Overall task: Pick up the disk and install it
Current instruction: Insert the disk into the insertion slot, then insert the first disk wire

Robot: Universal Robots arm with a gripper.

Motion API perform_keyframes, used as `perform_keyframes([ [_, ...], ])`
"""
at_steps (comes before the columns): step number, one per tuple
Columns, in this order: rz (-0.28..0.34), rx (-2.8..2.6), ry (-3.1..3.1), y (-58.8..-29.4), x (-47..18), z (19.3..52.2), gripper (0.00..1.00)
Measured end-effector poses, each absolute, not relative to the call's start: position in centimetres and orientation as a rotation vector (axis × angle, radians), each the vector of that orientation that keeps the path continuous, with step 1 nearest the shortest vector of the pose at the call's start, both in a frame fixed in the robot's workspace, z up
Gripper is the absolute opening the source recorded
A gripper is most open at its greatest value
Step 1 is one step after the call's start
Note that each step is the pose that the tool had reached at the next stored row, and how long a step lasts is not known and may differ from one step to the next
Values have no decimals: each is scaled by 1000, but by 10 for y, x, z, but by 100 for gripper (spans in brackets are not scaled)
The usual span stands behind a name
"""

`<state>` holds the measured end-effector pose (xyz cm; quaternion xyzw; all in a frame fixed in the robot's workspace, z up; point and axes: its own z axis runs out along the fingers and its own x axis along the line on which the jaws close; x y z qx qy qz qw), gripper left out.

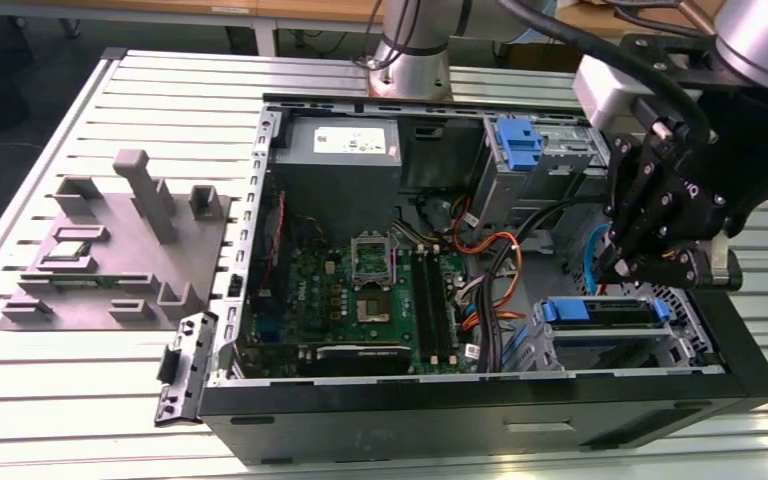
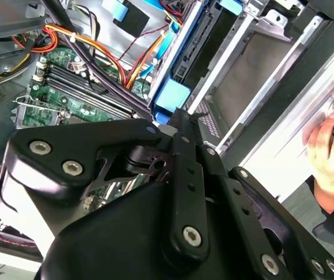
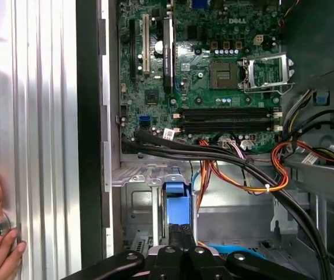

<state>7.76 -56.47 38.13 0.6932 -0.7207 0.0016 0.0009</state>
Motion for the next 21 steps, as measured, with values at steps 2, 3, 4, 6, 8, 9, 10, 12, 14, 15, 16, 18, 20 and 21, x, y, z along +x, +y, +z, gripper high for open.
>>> perform_keyframes([
  [2, 6, 2177, -2263, -565, 78, 381, 10],
  [3, 7, 2178, -2263, -565, 78, 381, 10],
  [4, 8, 2178, -2264, -565, 78, 381, 10],
  [6, 8, 2178, -2264, -565, 78, 381, 10],
  [8, 8, 2178, -2264, -565, 78, 381, 10],
  [9, 8, 2178, -2264, -565, 78, 381, 10],
  [10, 8, 2178, -2264, -565, 78, 381, 10],
  [12, 8, 2178, -2264, -565, 79, 381, 10],
  [14, 8, 2178, -2264, -565, 80, 381, 10],
  [15, 8, 2178, -2264, -565, 81, 381, 10],
  [16, 8, 2178, -2264, -565, 83, 381, 10],
  [18, 8, 2178, -2264, -565, 86, 381, 10],
  [20, 8, 2178, -2264, -565, 88, 380, 10],
  [21, 8, 2179, -2263, -565, 89, 380, 10],
])
